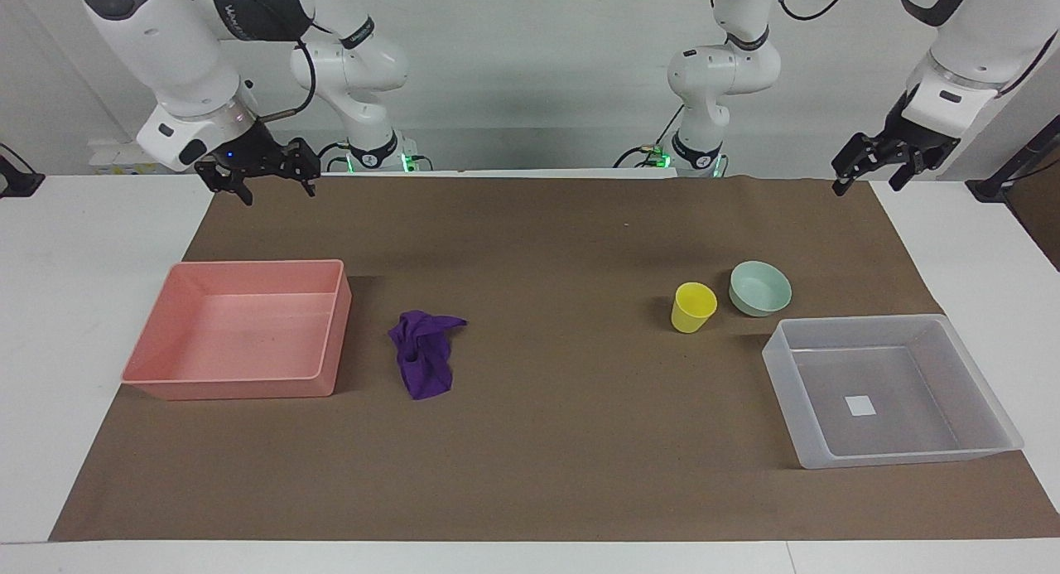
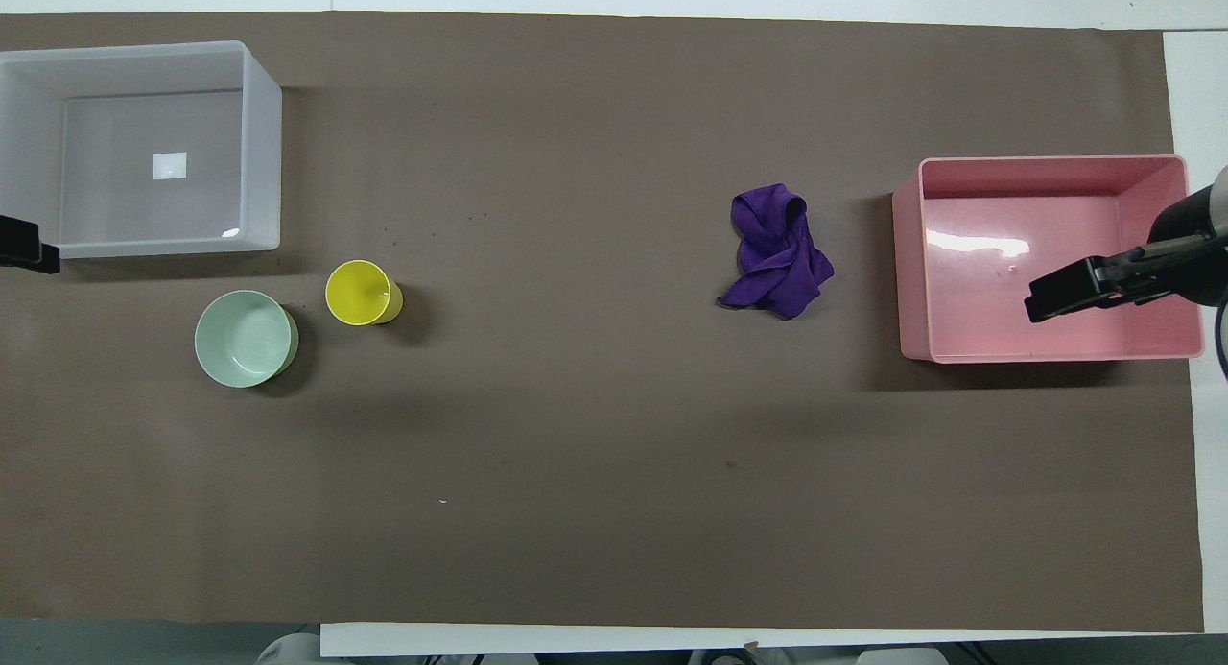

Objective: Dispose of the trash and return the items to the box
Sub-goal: 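Reach the left gripper to the green bowl while the right gripper reaches the cloth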

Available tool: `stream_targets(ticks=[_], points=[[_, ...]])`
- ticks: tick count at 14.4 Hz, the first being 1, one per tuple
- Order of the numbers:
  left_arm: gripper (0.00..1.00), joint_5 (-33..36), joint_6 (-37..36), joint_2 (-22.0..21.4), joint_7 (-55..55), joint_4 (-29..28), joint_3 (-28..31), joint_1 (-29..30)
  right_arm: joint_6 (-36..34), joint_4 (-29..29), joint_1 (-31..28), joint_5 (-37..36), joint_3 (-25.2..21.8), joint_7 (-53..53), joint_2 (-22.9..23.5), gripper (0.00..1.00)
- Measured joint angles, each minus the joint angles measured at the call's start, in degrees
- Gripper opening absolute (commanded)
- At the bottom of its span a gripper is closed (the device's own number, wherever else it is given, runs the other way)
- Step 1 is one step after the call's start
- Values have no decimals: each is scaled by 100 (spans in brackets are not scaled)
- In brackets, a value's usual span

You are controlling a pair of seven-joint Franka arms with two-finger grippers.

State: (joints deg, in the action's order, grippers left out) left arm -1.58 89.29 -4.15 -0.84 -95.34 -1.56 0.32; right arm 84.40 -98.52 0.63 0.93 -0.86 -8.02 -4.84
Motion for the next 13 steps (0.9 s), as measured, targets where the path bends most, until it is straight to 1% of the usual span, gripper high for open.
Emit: stream_targets(ticks=[2,4,7,8,9,10,12,13], points=[[100,-7,16,130,30,56,-12,-15,78,0,0,0,5,0,0,100],[100,-7,20,130,41,60,-30,-39,185,-9,11,0,26,0,0,100],[100,-7,20,122,45,58,-30,-55,613,-134,212,2,58,-163,0,100],[100,-7,36,117,44,34,-30,-57,708,-202,277,25,63,-193,5,100],[100,-7,188,79,44,-105,-28,-56,774,-268,336,91,67,-134,26,100],[100,-6,604,-44,43,-511,-23,-56,826,-318,411,142,70,-32,73,100],[100,-6,1630,-398,42,-1748,-2,-55,985,-381,602,167,77,68,247,100],[100,-6,2030,-534,42,-2371,8,-54,1145,-406,727,171,78,119,380,100]])
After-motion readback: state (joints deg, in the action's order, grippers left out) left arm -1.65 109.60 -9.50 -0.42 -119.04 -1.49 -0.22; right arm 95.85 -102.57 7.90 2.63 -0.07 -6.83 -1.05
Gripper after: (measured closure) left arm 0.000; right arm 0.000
